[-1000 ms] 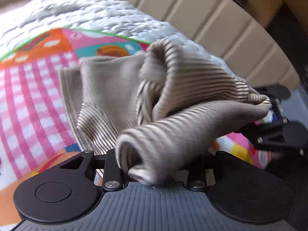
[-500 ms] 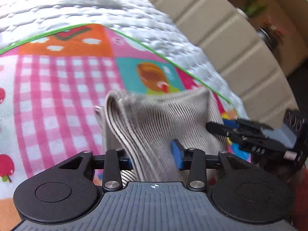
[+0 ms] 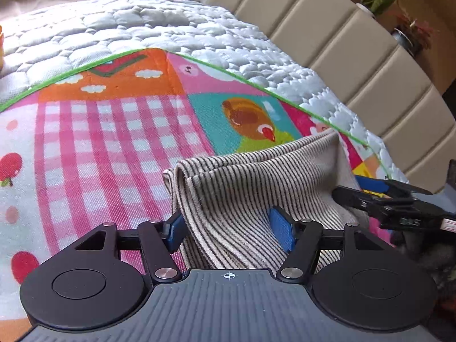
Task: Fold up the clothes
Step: 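Lower the folded shirt onto the mat with both grippers and release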
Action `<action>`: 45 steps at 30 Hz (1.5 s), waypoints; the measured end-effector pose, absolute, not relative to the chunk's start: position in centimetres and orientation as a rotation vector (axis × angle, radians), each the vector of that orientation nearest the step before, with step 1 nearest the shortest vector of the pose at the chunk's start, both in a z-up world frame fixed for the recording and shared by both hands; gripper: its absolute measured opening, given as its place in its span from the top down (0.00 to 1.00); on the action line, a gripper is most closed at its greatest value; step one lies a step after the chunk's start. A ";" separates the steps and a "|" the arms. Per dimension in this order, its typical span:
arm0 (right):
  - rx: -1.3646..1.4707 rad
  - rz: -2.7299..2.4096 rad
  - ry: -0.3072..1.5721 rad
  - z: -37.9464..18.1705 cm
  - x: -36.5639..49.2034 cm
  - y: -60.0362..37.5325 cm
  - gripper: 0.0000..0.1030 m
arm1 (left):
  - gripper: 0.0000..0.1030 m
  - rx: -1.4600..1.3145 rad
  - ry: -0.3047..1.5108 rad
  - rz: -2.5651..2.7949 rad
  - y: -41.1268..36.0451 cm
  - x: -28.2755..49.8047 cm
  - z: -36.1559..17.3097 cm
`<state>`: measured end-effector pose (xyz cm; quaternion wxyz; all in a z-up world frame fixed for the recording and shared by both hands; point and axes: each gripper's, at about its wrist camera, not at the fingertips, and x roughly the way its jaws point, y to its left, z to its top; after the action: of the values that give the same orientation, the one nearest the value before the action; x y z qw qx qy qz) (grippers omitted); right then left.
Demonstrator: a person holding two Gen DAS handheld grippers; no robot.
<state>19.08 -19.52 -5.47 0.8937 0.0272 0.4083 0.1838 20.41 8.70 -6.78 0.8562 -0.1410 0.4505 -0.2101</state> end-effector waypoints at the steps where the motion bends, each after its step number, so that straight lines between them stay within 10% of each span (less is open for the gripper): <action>1: 0.053 0.381 0.865 -5.6 18.7 -18.9 0.00 | 0.32 -0.291 0.946 -0.440 8.7 20.4 -6.8; 22: 0.782 0.189 1.131 -8.6 13.0 -21.7 0.01 | 0.18 -0.213 0.942 -0.388 8.1 19.6 -7.5; 29: 0.862 0.297 1.131 -9.7 13.5 -19.8 0.41 | 0.18 -0.176 0.920 -0.379 8.0 19.2 -6.9; 45: 0.703 0.280 1.003 -8.9 21.2 -23.0 0.33 | 0.08 -0.151 0.961 -0.461 6.9 26.0 -4.8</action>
<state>21.22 -22.99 -8.87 0.8090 0.3288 0.4693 0.1309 26.05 6.87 -4.78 0.8586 -0.0719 0.4577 -0.2195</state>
